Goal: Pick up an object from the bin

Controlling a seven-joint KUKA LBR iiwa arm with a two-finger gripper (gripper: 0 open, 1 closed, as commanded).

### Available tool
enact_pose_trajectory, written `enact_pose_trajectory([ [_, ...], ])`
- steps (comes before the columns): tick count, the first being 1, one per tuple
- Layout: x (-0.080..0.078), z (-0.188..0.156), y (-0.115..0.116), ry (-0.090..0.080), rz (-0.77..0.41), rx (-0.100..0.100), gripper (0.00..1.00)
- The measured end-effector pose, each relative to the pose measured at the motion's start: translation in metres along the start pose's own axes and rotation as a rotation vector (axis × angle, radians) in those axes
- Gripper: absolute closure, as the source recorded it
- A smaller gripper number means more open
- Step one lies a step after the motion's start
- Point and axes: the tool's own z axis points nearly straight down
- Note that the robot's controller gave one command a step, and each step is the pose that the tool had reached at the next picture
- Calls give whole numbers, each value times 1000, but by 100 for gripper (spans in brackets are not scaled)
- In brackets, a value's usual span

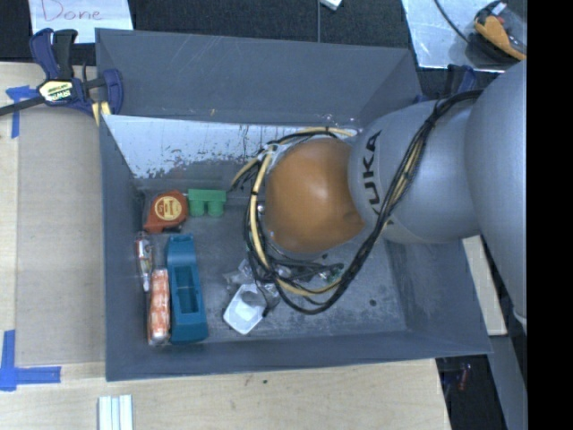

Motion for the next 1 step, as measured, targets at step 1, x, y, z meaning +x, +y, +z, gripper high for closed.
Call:
enact_pose_trajectory([
  [1, 0, -10, 0, 0, 2, 0, 100],
])
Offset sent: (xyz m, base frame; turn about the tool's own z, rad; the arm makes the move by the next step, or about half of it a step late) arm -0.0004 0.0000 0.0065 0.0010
